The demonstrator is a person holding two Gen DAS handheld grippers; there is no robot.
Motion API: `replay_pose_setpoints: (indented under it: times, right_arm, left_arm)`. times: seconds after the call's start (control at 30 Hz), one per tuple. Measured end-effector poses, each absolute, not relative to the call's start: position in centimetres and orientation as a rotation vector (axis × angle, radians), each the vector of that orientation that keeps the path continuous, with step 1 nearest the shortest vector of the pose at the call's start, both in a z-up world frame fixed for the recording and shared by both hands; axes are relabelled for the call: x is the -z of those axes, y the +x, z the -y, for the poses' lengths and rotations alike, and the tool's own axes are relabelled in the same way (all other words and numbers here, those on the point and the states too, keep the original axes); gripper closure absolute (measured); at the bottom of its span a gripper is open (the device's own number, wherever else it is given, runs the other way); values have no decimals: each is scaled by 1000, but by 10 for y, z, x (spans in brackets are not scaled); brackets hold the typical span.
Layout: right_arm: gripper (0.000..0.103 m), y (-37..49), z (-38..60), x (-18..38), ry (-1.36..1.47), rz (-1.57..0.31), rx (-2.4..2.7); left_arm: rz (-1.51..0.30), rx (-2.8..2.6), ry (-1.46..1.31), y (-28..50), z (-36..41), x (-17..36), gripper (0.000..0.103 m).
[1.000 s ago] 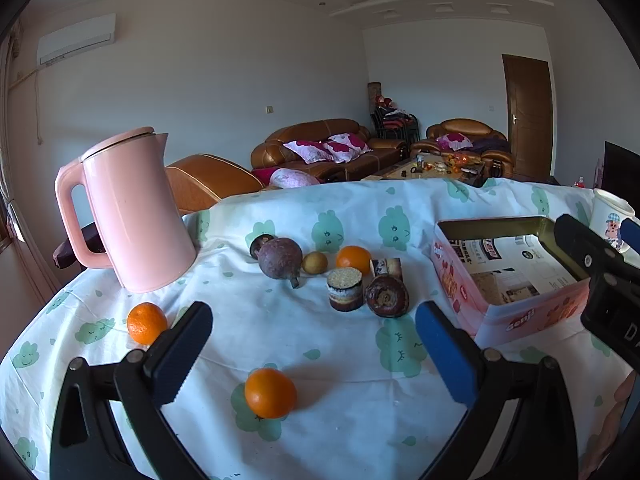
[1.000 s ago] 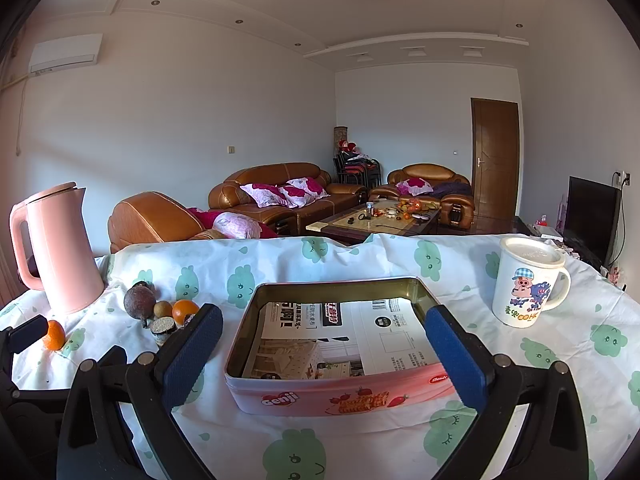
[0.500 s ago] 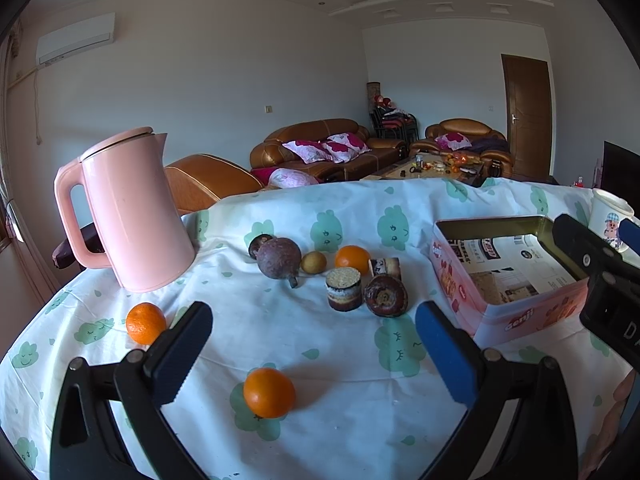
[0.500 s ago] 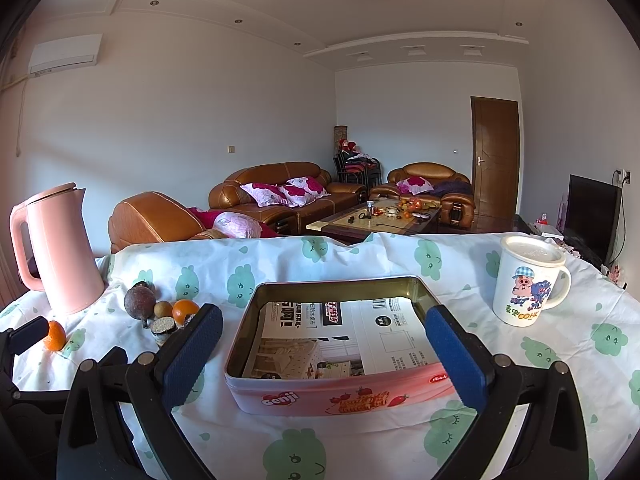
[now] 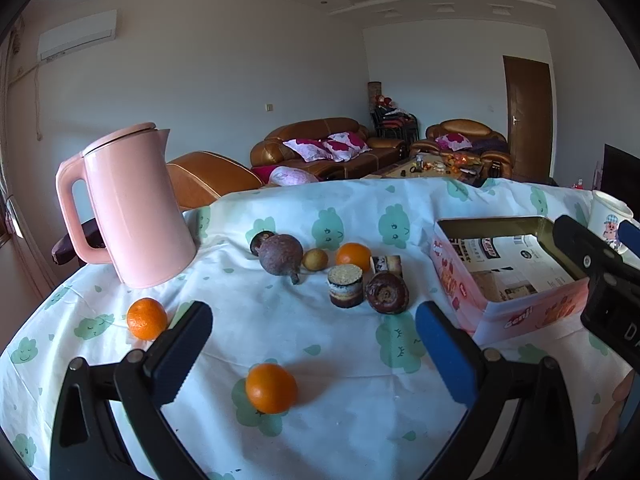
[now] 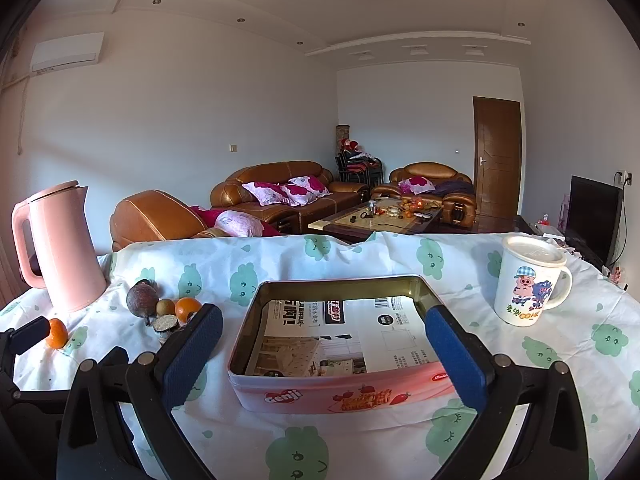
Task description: Organize fruits
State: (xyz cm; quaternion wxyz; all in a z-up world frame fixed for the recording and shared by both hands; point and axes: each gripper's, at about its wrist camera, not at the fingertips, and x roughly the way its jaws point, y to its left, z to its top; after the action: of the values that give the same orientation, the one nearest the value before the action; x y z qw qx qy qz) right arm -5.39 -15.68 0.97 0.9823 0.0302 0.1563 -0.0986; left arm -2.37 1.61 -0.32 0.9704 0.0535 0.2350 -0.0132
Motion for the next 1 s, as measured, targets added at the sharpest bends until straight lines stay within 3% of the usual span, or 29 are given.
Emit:
replay_pose_setpoints:
  times: [0.53, 0.77, 0.87, 1.0]
  right_arm:
    - [1, -84, 149, -14, 56, -365, 110]
    - [1, -103, 137, 2, -27, -538, -55]
    - [7, -106, 126, 17, -58, -635, -157]
    - [29, -104, 100, 40, -91, -765, -270]
  left_arm:
    - [-518, 37, 86, -50, -43, 3, 0]
    - [-619, 136, 120, -68, -70, 16, 0]
    - [-647, 130, 131, -73, -87, 20, 0]
    - [-699, 160, 92, -71, -102, 23, 0]
